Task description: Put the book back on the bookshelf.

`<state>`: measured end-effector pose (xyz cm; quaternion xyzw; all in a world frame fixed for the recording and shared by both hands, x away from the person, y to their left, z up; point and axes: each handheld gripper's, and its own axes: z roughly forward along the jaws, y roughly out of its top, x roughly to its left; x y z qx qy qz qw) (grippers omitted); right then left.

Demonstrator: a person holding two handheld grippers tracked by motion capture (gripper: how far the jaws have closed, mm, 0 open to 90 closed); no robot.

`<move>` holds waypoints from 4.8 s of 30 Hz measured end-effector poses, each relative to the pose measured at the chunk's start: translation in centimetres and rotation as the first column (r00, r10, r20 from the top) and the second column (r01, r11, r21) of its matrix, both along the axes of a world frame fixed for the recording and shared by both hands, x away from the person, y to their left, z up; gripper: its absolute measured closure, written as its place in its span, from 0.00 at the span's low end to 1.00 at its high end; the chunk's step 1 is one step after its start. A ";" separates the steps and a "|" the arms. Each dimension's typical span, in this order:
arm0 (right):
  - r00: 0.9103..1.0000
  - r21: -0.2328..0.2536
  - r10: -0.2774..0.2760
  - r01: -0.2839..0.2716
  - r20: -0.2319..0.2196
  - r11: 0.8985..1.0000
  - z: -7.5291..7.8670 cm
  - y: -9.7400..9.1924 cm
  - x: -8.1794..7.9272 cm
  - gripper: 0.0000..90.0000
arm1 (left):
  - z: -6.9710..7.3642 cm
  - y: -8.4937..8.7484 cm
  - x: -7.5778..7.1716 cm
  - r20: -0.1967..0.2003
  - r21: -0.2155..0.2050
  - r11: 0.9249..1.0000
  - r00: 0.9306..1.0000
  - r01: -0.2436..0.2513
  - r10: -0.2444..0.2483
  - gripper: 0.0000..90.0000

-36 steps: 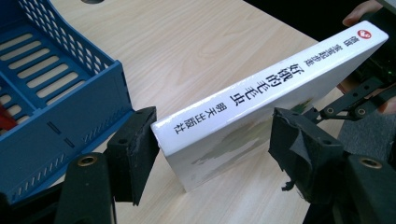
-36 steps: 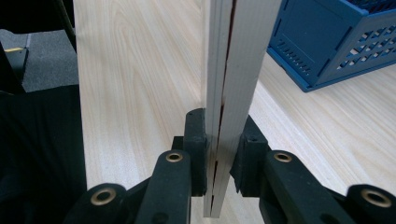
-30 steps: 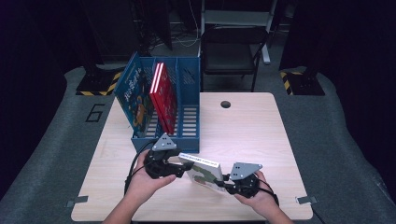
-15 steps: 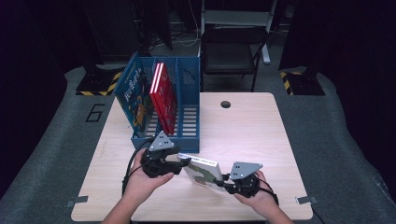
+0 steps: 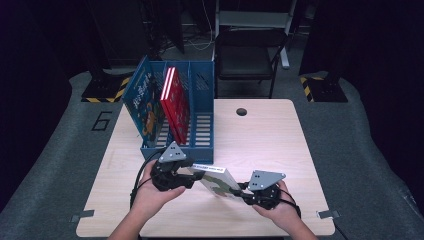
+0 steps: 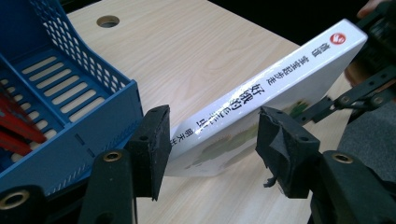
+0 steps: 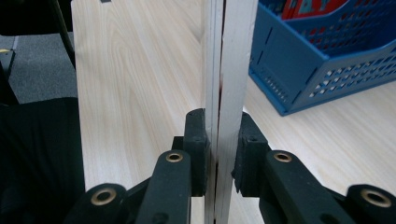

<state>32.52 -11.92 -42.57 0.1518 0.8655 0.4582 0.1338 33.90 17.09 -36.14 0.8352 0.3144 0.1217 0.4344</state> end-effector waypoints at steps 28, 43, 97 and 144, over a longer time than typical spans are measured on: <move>0.999 -0.091 0.055 -0.054 -0.002 0.994 0.8 0.9 0.4 0.86 | -9.6 -1.4 1.3 -0.203 0.006 1.000 0.979 -0.008 0.009 0.49; 0.997 -0.144 0.081 -0.080 0.002 0.986 0.0 1.7 0.5 0.86 | -8.3 -0.8 0.7 -0.156 -0.054 0.999 0.988 0.007 -0.015 0.41; 0.990 -0.021 -0.123 0.121 -0.074 0.992 -2.2 -2.8 1.7 0.69 | -6.3 0.0 -1.3 -0.093 0.044 0.999 0.996 -0.007 0.011 0.55; 0.984 0.042 -0.138 0.143 -0.114 0.989 -2.8 -1.9 4.6 0.53 | -5.0 -3.4 1.0 -0.152 0.149 0.985 0.986 0.090 -0.067 0.69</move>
